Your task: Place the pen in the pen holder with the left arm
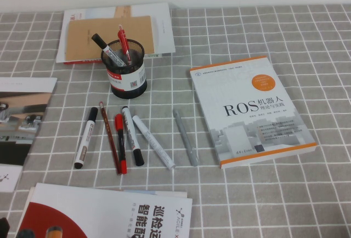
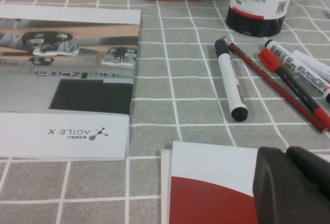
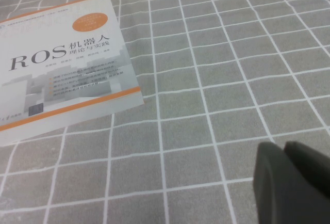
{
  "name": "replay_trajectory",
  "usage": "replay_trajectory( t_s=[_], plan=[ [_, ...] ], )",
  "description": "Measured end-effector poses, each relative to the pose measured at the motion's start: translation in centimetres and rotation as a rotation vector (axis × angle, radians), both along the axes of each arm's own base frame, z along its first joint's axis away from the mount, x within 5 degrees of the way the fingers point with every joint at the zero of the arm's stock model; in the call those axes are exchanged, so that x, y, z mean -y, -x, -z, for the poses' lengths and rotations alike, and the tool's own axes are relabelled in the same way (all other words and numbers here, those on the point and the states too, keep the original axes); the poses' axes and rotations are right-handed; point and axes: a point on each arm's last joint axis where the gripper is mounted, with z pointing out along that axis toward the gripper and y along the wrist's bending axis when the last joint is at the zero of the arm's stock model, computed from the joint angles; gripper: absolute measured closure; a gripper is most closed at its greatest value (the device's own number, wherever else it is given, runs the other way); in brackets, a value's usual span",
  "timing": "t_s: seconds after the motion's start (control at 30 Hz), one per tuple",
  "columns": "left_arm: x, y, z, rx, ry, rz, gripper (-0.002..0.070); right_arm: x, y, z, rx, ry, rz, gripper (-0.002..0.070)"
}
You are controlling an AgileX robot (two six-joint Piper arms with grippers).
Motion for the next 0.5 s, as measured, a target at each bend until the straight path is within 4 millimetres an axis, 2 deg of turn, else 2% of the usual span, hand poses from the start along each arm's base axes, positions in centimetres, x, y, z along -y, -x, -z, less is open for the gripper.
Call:
replay_trajectory(
  t_s=[0.37, 0.5],
  plan=[
    [0.07, -0.10, -0.35, 0.037, 0.024, 0.000, 0.0677, 0.00, 0.00, 0.00, 0.000, 0.000, 0.000, 0.0691],
    [0.22, -0.21, -0.93, 0.089, 0.109, -0.004, 0.0677, 0.00, 0.00, 0.00, 0.000, 0.000, 0.000, 0.0691]
  ],
)
